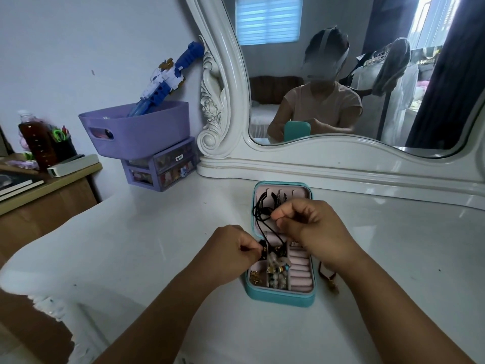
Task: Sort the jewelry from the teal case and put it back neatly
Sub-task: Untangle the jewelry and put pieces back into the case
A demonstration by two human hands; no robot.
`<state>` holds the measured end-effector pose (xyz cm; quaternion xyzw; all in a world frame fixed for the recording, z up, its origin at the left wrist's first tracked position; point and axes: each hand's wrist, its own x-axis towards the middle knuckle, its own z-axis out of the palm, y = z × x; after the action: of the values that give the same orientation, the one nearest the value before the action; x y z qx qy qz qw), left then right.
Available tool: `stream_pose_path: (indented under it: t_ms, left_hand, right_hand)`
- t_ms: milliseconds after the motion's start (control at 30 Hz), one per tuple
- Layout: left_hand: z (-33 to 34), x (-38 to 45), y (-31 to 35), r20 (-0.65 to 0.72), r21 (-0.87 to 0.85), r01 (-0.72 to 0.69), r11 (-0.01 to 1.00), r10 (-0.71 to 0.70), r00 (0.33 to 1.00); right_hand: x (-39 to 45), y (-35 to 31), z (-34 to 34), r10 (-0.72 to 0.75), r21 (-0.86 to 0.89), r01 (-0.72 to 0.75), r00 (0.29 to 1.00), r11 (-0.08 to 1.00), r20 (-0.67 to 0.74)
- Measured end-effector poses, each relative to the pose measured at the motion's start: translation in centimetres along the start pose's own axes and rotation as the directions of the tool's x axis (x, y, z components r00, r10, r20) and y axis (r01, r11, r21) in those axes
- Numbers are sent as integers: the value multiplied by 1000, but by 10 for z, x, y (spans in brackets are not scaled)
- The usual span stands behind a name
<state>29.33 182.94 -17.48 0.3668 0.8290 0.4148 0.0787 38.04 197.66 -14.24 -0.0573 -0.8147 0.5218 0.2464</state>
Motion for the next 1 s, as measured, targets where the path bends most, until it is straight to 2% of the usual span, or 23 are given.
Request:
stream_pose_path:
  t_ms: [100, 167, 267, 367, 500, 600, 700, 867, 1000]
  left_hand:
    - [0, -6, 7, -75, -11, -22, 1000, 21, 997]
    - [1, -13, 15, -144, -92, -91, 992, 77, 987]
    - [6, -24, 26, -74, -237, -227, 945, 215, 974]
    - [18, -26, 23, 1, -187, -341, 921, 347, 938]
    - [26, -21, 18, 12, -138, -344, 929, 349, 937]
    - [26, -22, 15, 62, -32, -421, 907, 422, 905]
    - [23, -28, 11, 111, -48, -437, 898, 440, 891]
    - [22, -28, 7, -30, -189, -396, 899, 398, 917]
    - [24, -26, 5, -29, -127, -414, 901, 414, 910]
  right_hand:
    - [-1, -5, -9, 3, 8, -3, 999, 1000, -45]
    - [-1, -12, -17, 1, 2, 0, 997, 1000, -74]
    - [-2, -21, -28, -20, 0, 20, 995, 1000, -98]
    - [-9, -28, -37, -28, -11, 27, 994, 1000, -103]
    - [-17, -29, -46, 1, -48, -7, 992, 999, -125]
    - [-22, -26, -51, 38, -76, -49, 991, 996, -131]
    - [-27, -21, -54, 61, -107, -76, 989, 991, -133]
    - [-29, -11, -58, 107, -110, -123, 984, 986, -142]
    - [-30, -6, -65, 144, -132, -165, 978, 977, -152]
